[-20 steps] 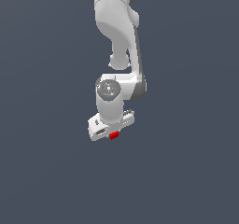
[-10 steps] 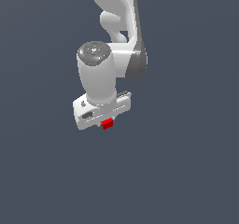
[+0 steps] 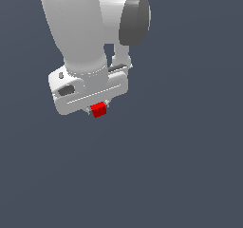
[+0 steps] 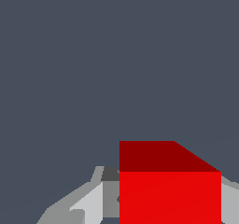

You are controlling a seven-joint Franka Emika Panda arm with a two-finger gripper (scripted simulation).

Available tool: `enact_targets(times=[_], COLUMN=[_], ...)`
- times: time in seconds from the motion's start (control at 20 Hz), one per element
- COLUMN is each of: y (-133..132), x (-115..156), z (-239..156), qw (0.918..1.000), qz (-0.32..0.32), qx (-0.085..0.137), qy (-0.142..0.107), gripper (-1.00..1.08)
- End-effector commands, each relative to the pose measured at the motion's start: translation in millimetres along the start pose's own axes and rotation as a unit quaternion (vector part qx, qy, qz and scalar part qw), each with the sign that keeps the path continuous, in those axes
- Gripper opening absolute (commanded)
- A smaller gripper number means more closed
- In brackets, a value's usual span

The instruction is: Pick up the red cube and move it to a goal position.

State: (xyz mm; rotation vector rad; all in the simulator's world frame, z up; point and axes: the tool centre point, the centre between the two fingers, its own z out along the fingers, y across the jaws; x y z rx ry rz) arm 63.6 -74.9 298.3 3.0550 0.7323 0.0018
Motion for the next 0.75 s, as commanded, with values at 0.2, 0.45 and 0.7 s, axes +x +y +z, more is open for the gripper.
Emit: enact_targets(times=[0.2,0.45,0.7], y=[9,13,15], x=[-1,-1,0], z=[-42,-57,-60], qw=[1.0000,1.0000,1.0000], qz=[0.000,0.000,0.000], qx=[0.000,0.000,0.000], qy=[-0.001,-0.001,-0.001], gripper=[-1.00,-1.00,-1.00])
